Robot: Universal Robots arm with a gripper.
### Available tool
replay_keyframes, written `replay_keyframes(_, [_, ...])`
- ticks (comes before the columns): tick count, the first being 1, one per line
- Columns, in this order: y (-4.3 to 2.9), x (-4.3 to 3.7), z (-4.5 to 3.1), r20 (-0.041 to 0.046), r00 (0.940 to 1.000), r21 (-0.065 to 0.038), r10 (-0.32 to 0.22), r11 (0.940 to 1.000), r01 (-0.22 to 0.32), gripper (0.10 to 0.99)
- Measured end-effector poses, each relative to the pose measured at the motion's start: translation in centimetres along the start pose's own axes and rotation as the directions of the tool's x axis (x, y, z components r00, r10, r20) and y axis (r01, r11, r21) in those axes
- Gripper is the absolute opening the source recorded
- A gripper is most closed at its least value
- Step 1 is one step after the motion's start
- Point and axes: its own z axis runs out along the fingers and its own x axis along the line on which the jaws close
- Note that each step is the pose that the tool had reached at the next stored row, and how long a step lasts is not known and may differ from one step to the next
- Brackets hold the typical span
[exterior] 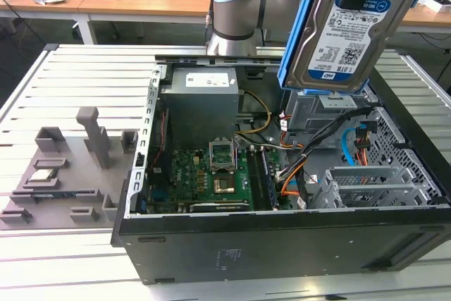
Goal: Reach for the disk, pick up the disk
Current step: 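Pick up the disk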
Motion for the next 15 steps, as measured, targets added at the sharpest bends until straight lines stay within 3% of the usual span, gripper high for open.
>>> replay_keyframes(15, [-0.06,1.74,0.02,0.0,1.0,0.0,0.0,1.0,0.0,0.365])
